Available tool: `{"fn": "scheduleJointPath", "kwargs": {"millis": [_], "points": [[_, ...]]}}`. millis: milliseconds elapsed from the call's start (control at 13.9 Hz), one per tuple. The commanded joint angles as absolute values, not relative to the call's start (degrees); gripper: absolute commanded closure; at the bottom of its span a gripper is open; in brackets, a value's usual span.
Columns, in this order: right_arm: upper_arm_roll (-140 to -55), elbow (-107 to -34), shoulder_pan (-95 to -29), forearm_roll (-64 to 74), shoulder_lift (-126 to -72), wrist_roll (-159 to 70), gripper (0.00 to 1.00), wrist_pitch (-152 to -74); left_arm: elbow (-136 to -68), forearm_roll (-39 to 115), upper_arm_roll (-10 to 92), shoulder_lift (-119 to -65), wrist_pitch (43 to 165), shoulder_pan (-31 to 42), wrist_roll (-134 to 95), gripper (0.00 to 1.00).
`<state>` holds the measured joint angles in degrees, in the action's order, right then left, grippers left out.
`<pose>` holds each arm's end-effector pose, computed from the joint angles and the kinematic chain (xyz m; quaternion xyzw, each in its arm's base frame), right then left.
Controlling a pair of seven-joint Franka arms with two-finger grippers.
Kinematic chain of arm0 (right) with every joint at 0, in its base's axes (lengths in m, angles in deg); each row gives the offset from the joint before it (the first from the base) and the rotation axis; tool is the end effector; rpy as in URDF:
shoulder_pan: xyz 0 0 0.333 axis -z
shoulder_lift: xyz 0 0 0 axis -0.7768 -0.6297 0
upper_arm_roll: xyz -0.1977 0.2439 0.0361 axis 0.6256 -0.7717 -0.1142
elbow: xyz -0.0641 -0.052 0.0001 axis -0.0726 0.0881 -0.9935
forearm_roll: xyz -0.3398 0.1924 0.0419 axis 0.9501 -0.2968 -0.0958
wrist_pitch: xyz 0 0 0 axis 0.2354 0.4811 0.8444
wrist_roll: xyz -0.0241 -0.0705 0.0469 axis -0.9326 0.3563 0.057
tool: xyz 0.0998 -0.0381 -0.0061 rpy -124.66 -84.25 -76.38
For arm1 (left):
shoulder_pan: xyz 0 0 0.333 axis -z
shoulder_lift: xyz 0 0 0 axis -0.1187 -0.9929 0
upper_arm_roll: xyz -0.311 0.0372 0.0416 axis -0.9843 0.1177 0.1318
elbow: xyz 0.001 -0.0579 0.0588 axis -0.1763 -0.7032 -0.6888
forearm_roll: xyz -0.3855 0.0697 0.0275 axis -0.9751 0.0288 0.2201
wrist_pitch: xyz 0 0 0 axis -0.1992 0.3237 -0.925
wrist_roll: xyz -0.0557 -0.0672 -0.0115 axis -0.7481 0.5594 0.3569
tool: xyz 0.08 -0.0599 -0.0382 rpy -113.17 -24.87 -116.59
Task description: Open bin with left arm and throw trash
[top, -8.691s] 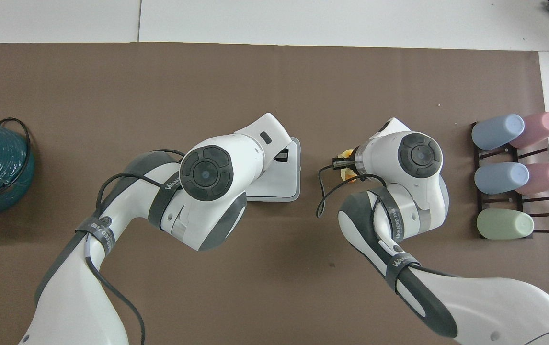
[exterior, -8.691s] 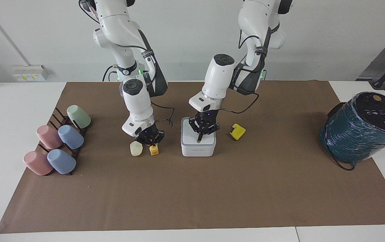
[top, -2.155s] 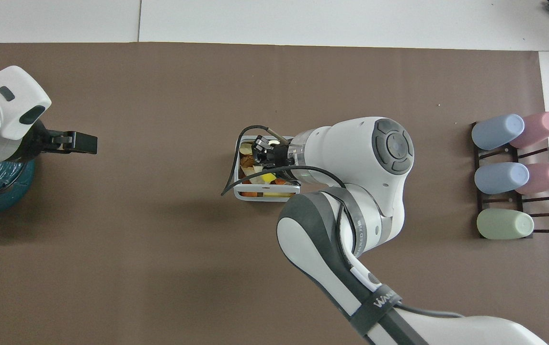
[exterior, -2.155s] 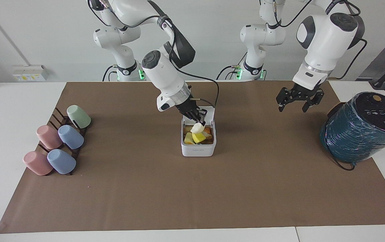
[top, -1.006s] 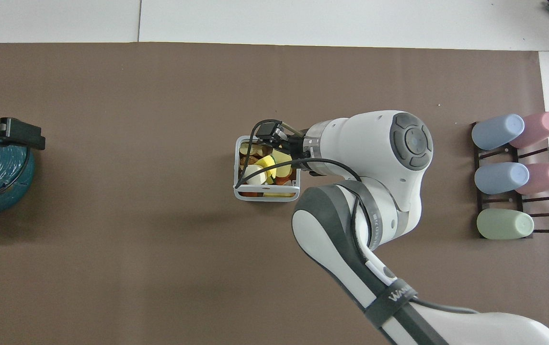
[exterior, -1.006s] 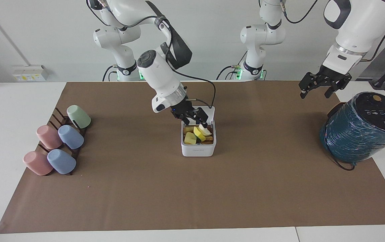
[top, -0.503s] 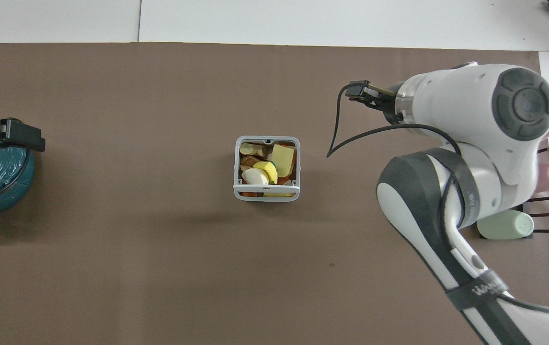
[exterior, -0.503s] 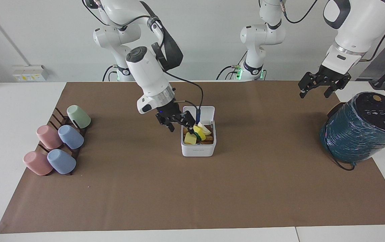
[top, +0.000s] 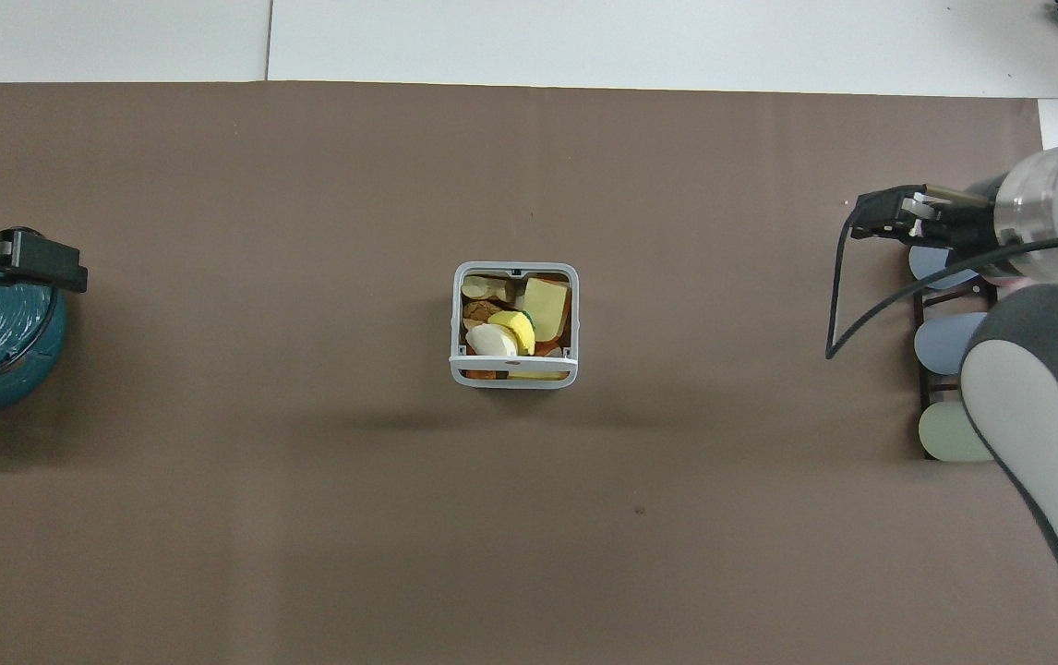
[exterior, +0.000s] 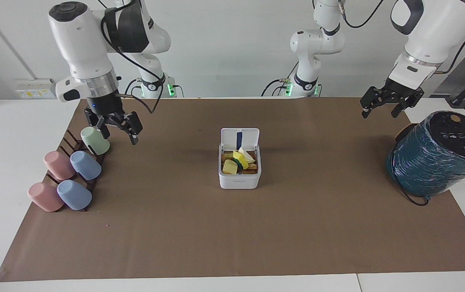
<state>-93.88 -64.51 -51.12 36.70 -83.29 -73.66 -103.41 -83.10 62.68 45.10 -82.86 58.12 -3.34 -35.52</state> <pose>0.5769 0.0398 0.5884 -0.9862 0.1412 -0.0855 0.0087 0.5608 -0.0252 0.6218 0.9995 -0.0270 0.0164 0.0083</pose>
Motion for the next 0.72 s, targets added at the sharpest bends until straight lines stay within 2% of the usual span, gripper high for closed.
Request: {"fn": "scheduleJointPath", "kwargs": {"millis": [0, 287, 646], "points": [[-94.0, -60.4, -47.6, 37.5, -81.9, -66.8, 0.0, -94.8, -84.9, 63.0, 45.0, -81.3, 58.0, -3.3, -35.9, 0.0], [-84.9, -56.3, -51.0, 36.9, -80.3, -59.1, 0.0, -84.8, -85.7, 63.0, 45.0, -81.1, 58.8, -3.7, -36.4, 0.0], [-84.5, -57.3, -51.1, 36.8, -79.1, -57.9, 0.0, -83.1, -86.4, 63.0, 45.0, -80.8, 59.1, -3.9, -36.6, 0.0]]}}
